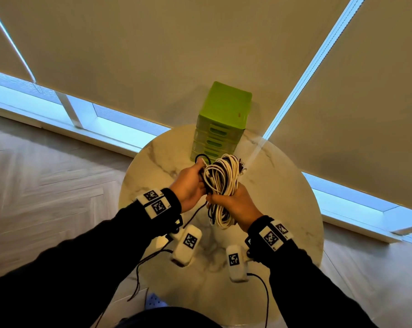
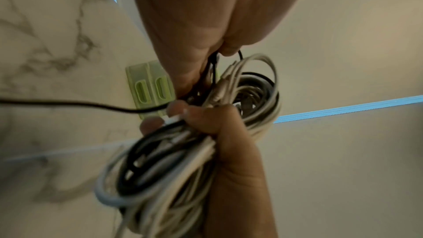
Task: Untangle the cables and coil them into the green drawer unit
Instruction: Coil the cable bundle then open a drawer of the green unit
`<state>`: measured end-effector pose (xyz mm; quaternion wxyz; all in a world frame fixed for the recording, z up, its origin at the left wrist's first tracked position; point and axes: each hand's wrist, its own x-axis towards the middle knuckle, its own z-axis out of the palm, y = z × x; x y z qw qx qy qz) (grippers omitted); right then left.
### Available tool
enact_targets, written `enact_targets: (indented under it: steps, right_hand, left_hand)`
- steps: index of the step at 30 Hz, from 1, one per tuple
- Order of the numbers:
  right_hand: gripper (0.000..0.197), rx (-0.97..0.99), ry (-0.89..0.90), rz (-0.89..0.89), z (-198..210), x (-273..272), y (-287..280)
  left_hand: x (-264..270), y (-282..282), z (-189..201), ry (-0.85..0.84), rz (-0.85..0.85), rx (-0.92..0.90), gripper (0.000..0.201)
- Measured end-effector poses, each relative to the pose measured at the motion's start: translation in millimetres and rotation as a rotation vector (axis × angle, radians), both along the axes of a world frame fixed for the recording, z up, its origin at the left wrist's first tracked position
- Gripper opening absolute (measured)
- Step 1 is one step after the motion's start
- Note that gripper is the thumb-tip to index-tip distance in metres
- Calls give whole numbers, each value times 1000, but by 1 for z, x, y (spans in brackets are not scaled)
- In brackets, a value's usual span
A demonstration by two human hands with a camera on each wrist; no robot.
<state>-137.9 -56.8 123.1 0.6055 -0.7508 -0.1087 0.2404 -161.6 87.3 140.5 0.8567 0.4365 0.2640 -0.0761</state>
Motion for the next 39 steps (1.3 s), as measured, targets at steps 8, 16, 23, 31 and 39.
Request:
enact_targets:
  steps: [8,16,23,31,39]
  right_hand:
    - [41,-89,-25,6,1,2,0]
    - [10,201,314,-67,5,-7,-9]
    - [8,296,339,-292,3,2,-13]
    - [9,310,388,-184,7,-7,-12]
    - [30,307,479,12,17,-1,-14]
  left_hand:
    - [-4,-14,4,-31,-8,-107,51]
    - [-17,6,-16,-76,-177,183,44]
    - [-57,3,-44,-251,-232,433,26]
    - [-49,6,-39,-360,-134,633,28]
    - [-35,10,-41,-413,-216,764,29]
